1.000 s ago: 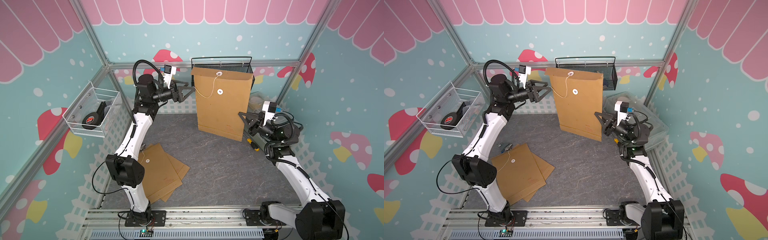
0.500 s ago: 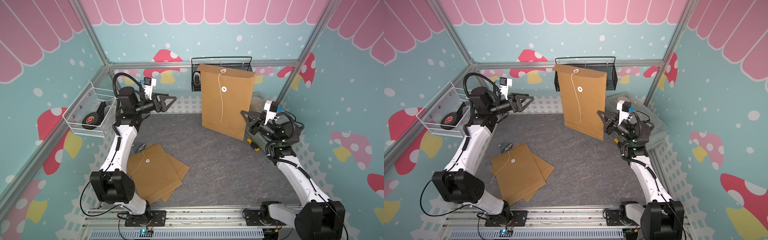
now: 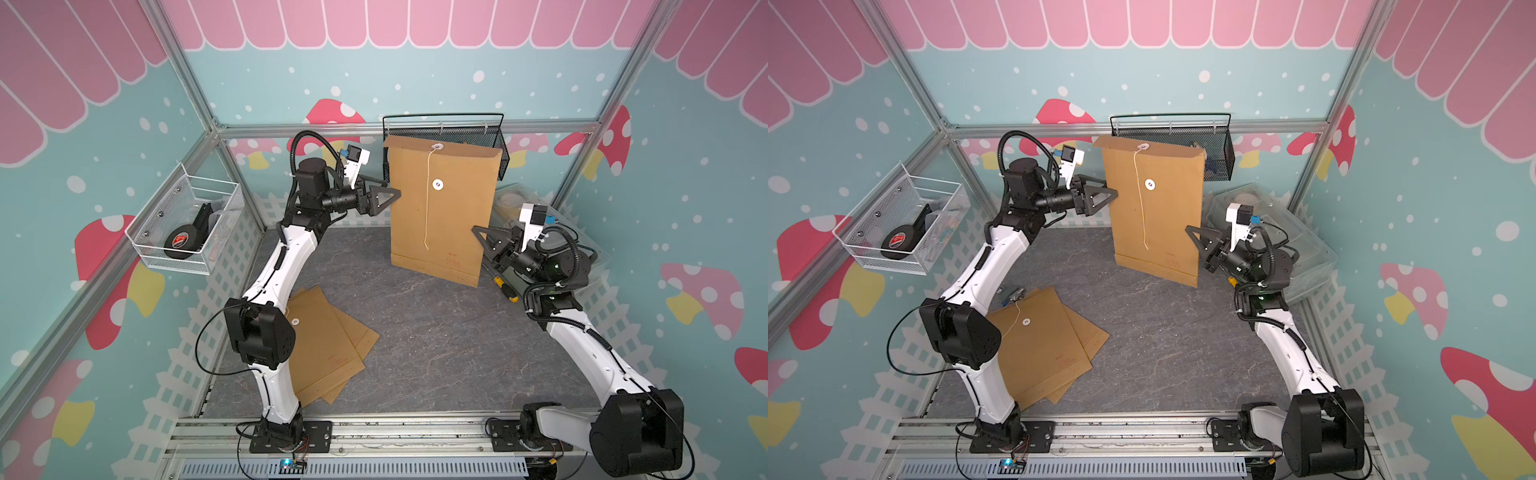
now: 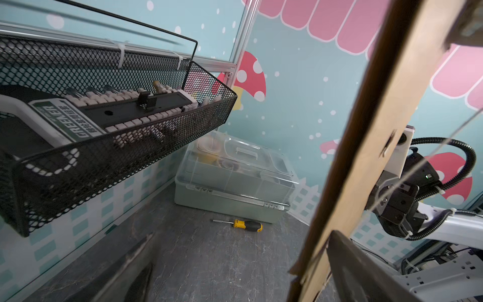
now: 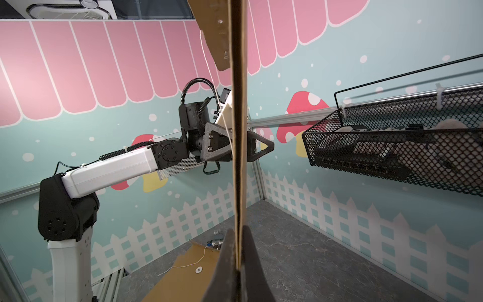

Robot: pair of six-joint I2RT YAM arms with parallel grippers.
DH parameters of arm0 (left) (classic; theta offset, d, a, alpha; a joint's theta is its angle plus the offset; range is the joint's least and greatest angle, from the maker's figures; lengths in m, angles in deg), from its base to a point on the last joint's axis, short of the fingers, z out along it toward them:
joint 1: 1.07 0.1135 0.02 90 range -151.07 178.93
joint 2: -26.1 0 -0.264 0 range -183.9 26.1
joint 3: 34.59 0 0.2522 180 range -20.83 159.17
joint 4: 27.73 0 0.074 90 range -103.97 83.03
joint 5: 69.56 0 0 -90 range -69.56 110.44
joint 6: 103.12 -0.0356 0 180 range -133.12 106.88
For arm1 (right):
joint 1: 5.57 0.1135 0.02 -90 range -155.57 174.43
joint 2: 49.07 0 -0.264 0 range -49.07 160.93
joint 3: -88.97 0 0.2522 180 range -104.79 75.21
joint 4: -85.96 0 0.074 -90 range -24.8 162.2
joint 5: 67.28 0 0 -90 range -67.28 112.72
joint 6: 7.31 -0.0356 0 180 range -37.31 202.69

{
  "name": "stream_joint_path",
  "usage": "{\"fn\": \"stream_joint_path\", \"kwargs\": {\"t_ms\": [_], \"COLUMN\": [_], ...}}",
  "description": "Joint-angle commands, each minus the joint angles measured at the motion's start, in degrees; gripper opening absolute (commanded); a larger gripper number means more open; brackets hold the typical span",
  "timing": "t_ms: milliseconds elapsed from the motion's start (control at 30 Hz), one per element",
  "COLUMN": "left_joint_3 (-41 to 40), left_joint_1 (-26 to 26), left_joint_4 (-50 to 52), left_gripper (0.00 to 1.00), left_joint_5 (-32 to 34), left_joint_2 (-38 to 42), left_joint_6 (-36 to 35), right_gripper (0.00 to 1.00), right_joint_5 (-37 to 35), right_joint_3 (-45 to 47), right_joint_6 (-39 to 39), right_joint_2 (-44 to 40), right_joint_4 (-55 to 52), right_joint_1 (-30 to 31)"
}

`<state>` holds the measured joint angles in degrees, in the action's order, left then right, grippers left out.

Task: Close the mouth of the file bag
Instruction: Pick up the file bag from the center of the board.

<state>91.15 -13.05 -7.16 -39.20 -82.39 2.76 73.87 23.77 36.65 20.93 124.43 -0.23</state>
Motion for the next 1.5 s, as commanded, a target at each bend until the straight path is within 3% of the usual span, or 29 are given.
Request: {"fn": "stream_joint_path", "kwargs": {"t_ms": [0,67,200,333,467,633,867,1167,1200,1333,1467], "left_joint_3": [0.7,-2.8,-9.2,-7.4,-7.5,-4.9,-4.7,-7.0,-7.8,-11.8,-16.6], "left_joint_1": [-2.2,-2.1,-1.6,-1.7,-1.8,-1.9,-1.8,-1.7,-1.6,-0.8,-0.7], "left_joint_4": [-1.6,-7.2,-33.8,-43.5,-40.9,-30.4,-36.5,-41.7,-41.7,-41.0,-37.2], "left_gripper": [0.97,0.95,0.91,0.80,0.69,0.56,0.27,0.00,0.00,0.00,0.00], "left_joint_5": [-5.0,-6.5,-9.0,-11.1,-11.7,-12.0,-12.3,-10.3,-9.6,-5.1,1.7], "left_joint_2": [1.0,1.8,2.1,0.7,1.7,2.0,1.0,1.5,2.1,4.7,8.9], "left_joint_6": [-1.4,2.0,20.3,30.5,28.0,21.1,26.3,31.3,31.1,29.6,24.5], "right_gripper": [0.00,0.00,0.00,0.00,0.00,0.00,0.00,0.00,0.02,0.40,0.50], "right_joint_5": [0.6,0.8,1.7,1.8,1.8,1.2,1.1,-2.1,-3.6,-14.0,-27.1], "right_joint_3": [0.3,0.1,0.0,0.2,0.1,0.1,0.2,0.0,-0.3,-1.4,-2.0], "right_joint_6": [-4.9,-5.5,-5.4,-5.2,-4.5,-4.2,-3.2,-0.3,0.6,4.2,7.2], "right_joint_2": [1.0,1.2,1.5,2.2,2.6,2.9,3.0,2.6,2.4,0.2,-3.6], "right_joint_4": [8.7,9.5,9.3,8.9,7.6,6.8,4.7,-3.3,-6.3,-20.8,-36.6], "right_joint_1": [0.2,0.3,0.3,0.3,0.3,0.3,0.3,0.3,0.4,0.3,0.4]}}
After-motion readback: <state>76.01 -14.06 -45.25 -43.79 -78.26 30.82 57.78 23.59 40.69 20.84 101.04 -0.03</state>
